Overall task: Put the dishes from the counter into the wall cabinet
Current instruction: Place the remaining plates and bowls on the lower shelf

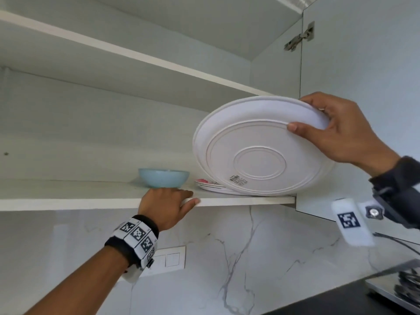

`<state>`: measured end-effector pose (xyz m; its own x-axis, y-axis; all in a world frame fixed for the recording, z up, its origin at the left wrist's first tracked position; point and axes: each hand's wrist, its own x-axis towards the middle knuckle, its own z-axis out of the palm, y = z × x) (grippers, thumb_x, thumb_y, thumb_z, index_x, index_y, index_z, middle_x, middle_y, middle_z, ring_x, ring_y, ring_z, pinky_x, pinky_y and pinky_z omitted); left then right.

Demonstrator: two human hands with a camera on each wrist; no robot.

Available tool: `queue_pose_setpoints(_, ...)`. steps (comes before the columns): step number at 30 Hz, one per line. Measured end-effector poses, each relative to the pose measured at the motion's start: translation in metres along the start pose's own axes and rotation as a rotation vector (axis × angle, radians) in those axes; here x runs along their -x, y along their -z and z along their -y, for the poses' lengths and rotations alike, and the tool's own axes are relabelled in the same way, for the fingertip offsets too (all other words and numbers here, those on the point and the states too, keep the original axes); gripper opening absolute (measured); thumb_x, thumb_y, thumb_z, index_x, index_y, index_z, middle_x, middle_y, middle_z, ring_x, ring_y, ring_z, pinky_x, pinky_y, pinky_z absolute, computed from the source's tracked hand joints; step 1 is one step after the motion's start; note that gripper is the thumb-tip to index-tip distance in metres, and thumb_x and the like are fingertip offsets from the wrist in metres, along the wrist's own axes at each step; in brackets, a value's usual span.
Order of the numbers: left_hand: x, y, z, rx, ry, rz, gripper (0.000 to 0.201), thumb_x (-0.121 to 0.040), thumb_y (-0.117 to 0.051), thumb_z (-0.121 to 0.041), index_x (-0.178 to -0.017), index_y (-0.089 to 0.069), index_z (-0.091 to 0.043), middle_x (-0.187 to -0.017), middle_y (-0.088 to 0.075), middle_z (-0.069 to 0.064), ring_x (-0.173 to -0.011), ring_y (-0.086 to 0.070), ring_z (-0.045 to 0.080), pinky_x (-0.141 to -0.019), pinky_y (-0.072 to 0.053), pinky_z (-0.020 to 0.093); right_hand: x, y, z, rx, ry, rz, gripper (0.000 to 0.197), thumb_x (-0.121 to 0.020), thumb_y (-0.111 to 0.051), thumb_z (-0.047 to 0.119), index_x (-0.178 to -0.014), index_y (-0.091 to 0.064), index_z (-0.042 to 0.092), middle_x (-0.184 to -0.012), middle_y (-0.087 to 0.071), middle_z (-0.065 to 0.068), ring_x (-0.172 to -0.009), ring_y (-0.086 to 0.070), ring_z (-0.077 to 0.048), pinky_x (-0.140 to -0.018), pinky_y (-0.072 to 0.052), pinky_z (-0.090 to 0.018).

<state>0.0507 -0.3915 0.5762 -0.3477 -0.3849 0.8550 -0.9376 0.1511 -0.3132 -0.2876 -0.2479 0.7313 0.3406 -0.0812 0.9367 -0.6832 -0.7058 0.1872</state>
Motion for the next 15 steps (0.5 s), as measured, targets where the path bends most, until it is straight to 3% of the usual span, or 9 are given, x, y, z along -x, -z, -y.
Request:
queue_pose_setpoints(3, 0.000, -0.001, 0.000, 0.004, 0.002, -0.032, 0.062, -0.092, -0.018, -0.071, -0.104, -0.070, -0.040, -0.079, -0.072, -0.012, -0.067, -0.068, 0.015, -0.050, -0.034, 0.024, -0.014, -0.001, 0.001, 0.005, 0.046, -0.015, 0.043, -0.084, -0.068, 0.044, -0.111, -0.066, 0.011, -0.101, -0.063, 0.001, -0.087, -0.055, -0.002, -0.075, -0.038, -0.003)
queue_pose_setpoints(8, 0.001, -0.005, -0.001, -0.007, 0.016, -0.069, 0.059, -0.092, -0.021, -0.070, -0.099, -0.071, -0.039, -0.071, -0.069, -0.011, -0.060, -0.065, 0.015, -0.047, -0.039, 0.023, -0.027, -0.006, 0.003, 0.030, 0.079, -0.039, 0.039, -0.086, -0.069, 0.034, -0.113, -0.064, 0.007, -0.101, -0.062, 0.001, -0.087, -0.053, -0.004, -0.073, -0.038, -0.005)
queue_pose_setpoints(12, 0.000, -0.003, -0.004, -0.019, 0.020, -0.117, 0.056, -0.092, -0.026, -0.068, -0.095, -0.073, -0.039, -0.065, -0.068, -0.011, -0.054, -0.063, 0.015, -0.045, -0.031, 0.021, -0.023, -0.034, -0.010, 0.114, 0.124, 0.029, 0.043, -0.086, -0.064, 0.046, -0.112, -0.065, 0.012, -0.102, -0.063, 0.003, -0.088, -0.058, -0.015, -0.076, -0.045, -0.029)
queue_pose_setpoints(15, 0.000, -0.003, -0.005, -0.021, 0.026, -0.141, 0.053, -0.091, -0.029, -0.067, -0.092, -0.074, -0.038, -0.063, -0.068, -0.011, -0.051, -0.063, 0.014, -0.044, -0.029, 0.020, -0.011, -0.062, -0.025, 0.176, 0.127, 0.116, 0.042, -0.088, -0.059, 0.051, -0.115, -0.064, 0.019, -0.104, -0.065, 0.005, -0.089, -0.059, -0.016, -0.075, -0.049, -0.035)
